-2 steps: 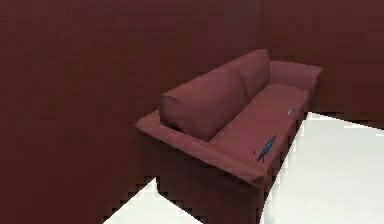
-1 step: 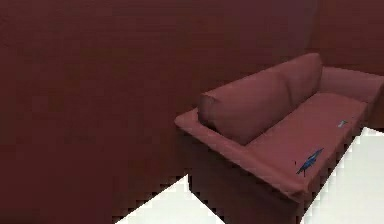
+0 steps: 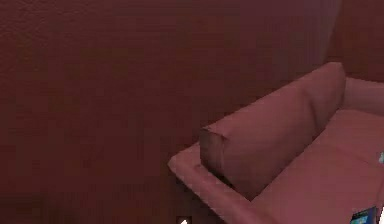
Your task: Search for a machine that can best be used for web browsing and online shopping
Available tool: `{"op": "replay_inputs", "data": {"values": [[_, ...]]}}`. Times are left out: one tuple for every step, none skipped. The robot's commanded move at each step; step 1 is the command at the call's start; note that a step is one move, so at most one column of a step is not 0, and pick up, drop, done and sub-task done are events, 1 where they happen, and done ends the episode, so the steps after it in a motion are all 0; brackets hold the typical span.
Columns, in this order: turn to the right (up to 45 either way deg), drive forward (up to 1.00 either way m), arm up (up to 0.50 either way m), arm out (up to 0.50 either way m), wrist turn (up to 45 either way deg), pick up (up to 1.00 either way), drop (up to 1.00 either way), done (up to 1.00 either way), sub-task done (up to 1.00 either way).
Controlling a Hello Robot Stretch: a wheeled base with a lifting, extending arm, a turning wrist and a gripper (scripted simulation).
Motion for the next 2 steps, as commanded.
{"op": "replay_inputs", "data": {"values": [[45.0, 0.0, 0.0, 0.0, 0.0, 0.0, 0.0, 0.0, 0.0], [0.0, 0.0, 0.0, 0.0, 0.0, 0.0, 0.0, 1.0, 0.0]]}}
